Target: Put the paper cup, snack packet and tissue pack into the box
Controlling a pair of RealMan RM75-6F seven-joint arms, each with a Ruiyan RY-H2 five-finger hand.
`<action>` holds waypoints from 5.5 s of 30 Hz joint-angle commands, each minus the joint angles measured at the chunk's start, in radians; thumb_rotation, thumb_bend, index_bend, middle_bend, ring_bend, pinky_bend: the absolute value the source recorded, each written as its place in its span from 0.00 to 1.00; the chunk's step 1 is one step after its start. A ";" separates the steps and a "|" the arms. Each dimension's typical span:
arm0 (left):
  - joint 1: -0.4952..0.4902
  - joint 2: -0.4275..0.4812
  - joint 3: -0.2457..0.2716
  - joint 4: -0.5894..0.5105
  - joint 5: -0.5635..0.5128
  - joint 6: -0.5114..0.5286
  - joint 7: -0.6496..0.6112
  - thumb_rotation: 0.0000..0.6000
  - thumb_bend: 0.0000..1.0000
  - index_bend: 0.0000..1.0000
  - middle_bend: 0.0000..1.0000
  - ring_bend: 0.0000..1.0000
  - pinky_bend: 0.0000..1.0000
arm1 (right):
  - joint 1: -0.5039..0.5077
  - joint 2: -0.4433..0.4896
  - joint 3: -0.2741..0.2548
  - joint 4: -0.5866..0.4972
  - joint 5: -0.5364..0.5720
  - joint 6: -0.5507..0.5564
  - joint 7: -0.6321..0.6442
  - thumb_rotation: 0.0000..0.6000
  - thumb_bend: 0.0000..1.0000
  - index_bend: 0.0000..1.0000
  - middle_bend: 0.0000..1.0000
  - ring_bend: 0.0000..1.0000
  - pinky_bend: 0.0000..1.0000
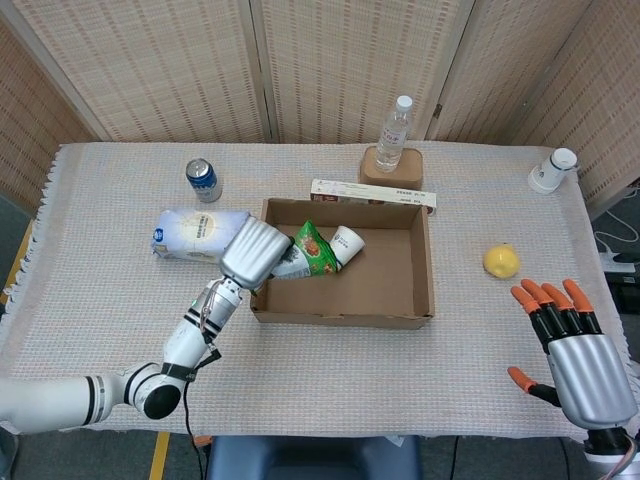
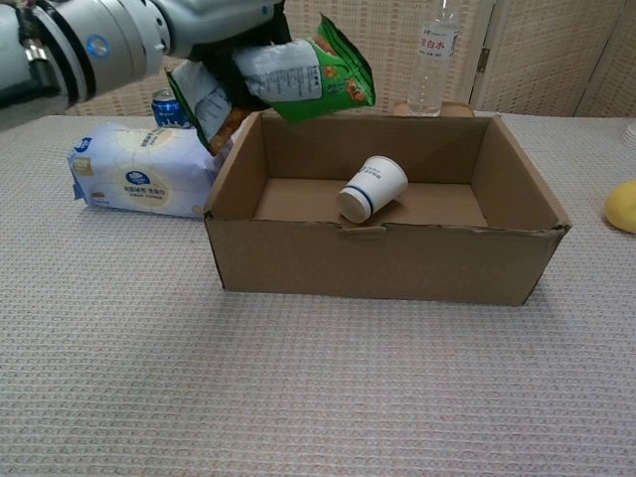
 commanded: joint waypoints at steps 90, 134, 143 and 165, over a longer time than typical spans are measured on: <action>-0.163 -0.035 0.323 0.620 -0.691 -0.464 0.019 1.00 0.18 0.00 0.00 0.00 0.23 | 0.037 -0.053 0.016 0.028 0.052 -0.039 -0.063 1.00 0.00 0.12 0.10 0.00 0.00; -0.183 0.318 0.103 -0.036 -0.368 -0.041 0.047 1.00 0.39 0.68 0.86 0.72 0.83 | 0.023 -0.028 -0.013 0.007 -0.003 -0.034 -0.038 1.00 0.00 0.12 0.10 0.00 0.00; -0.261 0.046 0.016 -0.025 -0.327 0.111 0.064 1.00 0.39 0.68 0.86 0.72 0.83 | 0.019 -0.026 -0.006 0.009 0.005 -0.024 -0.035 1.00 0.00 0.12 0.10 0.00 0.00; -0.257 -0.170 0.055 0.201 -0.311 0.007 0.057 1.00 0.18 0.00 0.00 0.00 0.08 | 0.010 -0.013 -0.002 0.012 0.006 -0.009 -0.017 1.00 0.00 0.12 0.10 0.00 0.00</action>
